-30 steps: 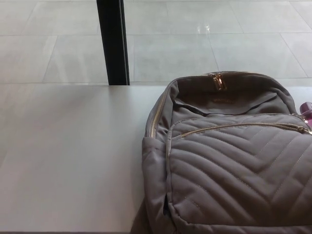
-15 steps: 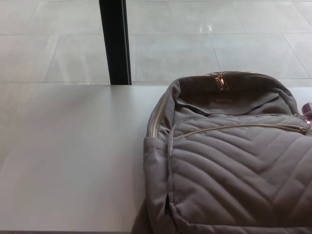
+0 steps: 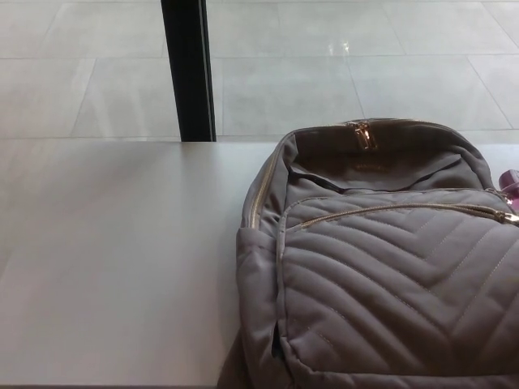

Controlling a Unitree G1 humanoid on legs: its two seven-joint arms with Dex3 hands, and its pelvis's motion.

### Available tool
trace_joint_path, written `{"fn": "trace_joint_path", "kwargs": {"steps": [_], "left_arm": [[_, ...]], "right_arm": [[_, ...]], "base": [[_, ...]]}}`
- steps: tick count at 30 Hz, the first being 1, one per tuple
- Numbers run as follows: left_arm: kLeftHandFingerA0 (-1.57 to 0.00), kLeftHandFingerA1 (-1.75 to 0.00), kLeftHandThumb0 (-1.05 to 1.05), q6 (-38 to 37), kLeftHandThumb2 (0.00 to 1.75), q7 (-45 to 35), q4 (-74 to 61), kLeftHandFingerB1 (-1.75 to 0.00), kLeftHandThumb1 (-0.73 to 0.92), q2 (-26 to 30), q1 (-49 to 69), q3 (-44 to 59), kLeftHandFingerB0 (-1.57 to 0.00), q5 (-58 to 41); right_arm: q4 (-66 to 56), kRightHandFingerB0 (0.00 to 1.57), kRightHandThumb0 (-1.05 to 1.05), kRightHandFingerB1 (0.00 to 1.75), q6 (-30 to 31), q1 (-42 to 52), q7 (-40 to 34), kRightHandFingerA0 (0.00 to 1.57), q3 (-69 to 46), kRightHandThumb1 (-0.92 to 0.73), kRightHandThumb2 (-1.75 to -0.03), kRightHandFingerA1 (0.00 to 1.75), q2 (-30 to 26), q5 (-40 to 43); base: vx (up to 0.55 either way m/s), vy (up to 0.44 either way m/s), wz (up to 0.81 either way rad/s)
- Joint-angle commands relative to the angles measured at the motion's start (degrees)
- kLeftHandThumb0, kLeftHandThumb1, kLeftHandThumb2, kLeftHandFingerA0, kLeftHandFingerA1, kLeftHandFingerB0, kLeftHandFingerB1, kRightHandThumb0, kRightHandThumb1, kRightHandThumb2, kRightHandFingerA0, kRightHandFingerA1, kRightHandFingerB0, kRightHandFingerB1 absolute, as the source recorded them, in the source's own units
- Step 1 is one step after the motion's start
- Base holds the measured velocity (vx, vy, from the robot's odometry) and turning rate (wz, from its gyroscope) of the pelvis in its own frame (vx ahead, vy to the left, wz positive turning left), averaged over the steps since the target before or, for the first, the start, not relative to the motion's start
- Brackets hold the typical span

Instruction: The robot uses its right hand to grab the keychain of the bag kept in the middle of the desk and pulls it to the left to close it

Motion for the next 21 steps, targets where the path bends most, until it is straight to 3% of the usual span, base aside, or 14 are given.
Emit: {"fn": "trace_joint_path", "kwargs": {"steps": [1, 2, 3, 4, 6, 8, 10, 11, 12, 14, 15, 16, 18, 21], "left_arm": [[-0.73, -1.15, -1.05, -1.96, 0.83, 1.42, -1.13, -1.13, 0.91, -0.13, 1.47, 0.98, -0.55, -0.97], [-0.72, -1.15, -1.05, -2.13, 1.26, 1.65, -1.09, -1.13, 0.71, -0.12, 1.5, 0.89, -0.54, -0.76], [-0.72, -1.15, -1.05, -2.04, 0.83, 1.52, -0.85, -1.14, 0.88, -0.06, 1.37, 0.9, -0.54, -0.78], [-0.7, -1.18, -1.05, -1.53, 1.26, 1.06, -0.13, -1.14, 0.65, 0.03, 0.82, 1.15, -0.55, -1.2], [-0.74, -1.15, -1.05, -1.37, 0.83, 0.97, 0.13, -1.13, 0.87, 0.04, 0.64, 1.3, -0.57, -1.27], [-0.71, -1.17, -1.05, -1.59, 1.26, 0.92, 0.71, -1.14, 0.65, 0.13, 0.33, 1.4, -0.56, -1.17], [-0.74, -1.14, -1.05, -2.05, 0.83, 0.72, 0.79, -1.13, 0.88, 0.1, 0.28, 1.52, -0.56, -1.19], [-0.72, -1.16, -1.05, -2.42, 1.26, 0.94, 1.47, -1.14, 0.67, 0.35, -0.09, 1.38, -0.55, -0.79], [-0.74, -1.14, -1.05, -2.37, 0.83, 0.95, 1.69, -1.13, 0.87, 0.36, -0.26, 1.38, -0.56, -0.8], [-0.74, -1.15, -1.05, -1.82, 0.84, 0.74, 1.63, -1.13, 0.87, 0.47, -0.33, 1.55, -0.57, -1.13], [-0.72, -1.16, -1.05, -1.73, 1.25, 1.0, 1.41, -1.13, 0.67, 0.31, -0.24, 1.57, -0.56, -1.15], [-0.75, -1.14, -1.05, -1.84, 0.83, 1.25, 1.22, -1.12, 0.89, 0.22, -0.13, 1.44, -0.61, -0.97], [-0.74, -1.14, -1.05, -1.9, 0.84, 1.28, 0.83, -1.12, 0.89, 0.28, 0.2, 1.24, -0.59, -0.81], [-0.74, -1.14, -1.05, -2.1, 0.84, 1.48, 0.51, -1.13, 0.89, 0.1, 0.61, 1.23, -0.58, -0.86]], "right_arm": [[-2.81, 0.67, -0.11, 1.75, 11.21, -5.06, -0.86, 0.94, 4.56, -0.55, -1.18, 1.75, 2.43, 3.02], [-3.03, 0.67, -0.1, 1.75, 10.47, -4.7, -0.64, 0.93, 5.5, -0.53, -1.22, 1.75, 2.3, 2.41], [-3.09, 0.68, -0.14, 1.75, 9.22, -4.01, -0.15, 0.93, 6.44, -0.47, -1.28, 1.75, 1.95, 1.76], [-3.21, 0.76, -0.16, 1.66, 8.44, -3.04, 0.34, 0.91, 7.64, -0.46, -1.3, 1.75, 1.07, 0.85], [-3.45, 0.77, -0.15, 1.63, 9.3, -2.86, 0.01, 0.93, 8.14, -0.48, -1.3, 1.75, 0.37, 0.87], [-2.92, 0.78, -0.09, 1.45, 9.23, -2.12, -0.04, 0.95, 7.74, -0.54, -1.23, 1.75, -0.77, 0.7], [-1.89, 0.8, -0.09, 1.29, 8.59, -1.29, -0.35, 0.94, 7.57, -0.6, -1.14, 1.75, -2.57, -0.51], [-1.4, 0.76, -0.1, 1.08, 8.62, -1.25, -0.35, 0.91, 7.24, -0.64, -1.07, 1.75, -3.16, -0.41], [-0.83, 0.73, -0.14, 0.89, 9.17, -1.08, -0.28, 0.91, 7.05, -0.7, -0.94, 1.75, -4.0, -0.47], [0.16, 0.65, -0.21, 0.67, 8.3, -0.42, 1.25, 0.94, 6.91, -0.78, -0.73, 1.73, -5.94, 0.02], [0.5, 0.61, -0.29, 0.58, 8.05, -0.03, 1.8, 0.85, 7.26, -0.81, -0.66, 1.71, -7.01, -0.22], [1.61, 0.5, -0.44, 0.63, 5.64, 1.08, 2.7, 0.96, 7.48, -0.65, -0.99, 1.26, -8.43, -0.63], [1.76, 0.38, -0.44, 0.57, 5.15, 1.83, 2.66, 0.84, 8.55, -0.63, -1.0, 1.17, -10.03, -1.55], [1.69, 0.43, -0.45, 0.43, 4.28, 2.31, 2.11, 0.7, 10.02, -0.76, -0.65, 1.46, -11.26, -2.79]], "base": [[0.0, 0.0, 0.0], [0.0, 0.0, 0.0], [0.0, 0.0, 0.0], [0.0, 0.0, 0.0], [0.0, 0.0, 0.0], [0.0, 0.0, 0.0], [0.0, 0.0, 0.0], [0.0, 0.0, 0.0], [0.0, 0.0, 0.0], [0.0, 0.0, 0.0], [0.0, 0.0, 0.0], [0.0, 0.0, 0.0], [0.0, 0.0, 0.0], [0.0, 0.0, 0.0]]}}
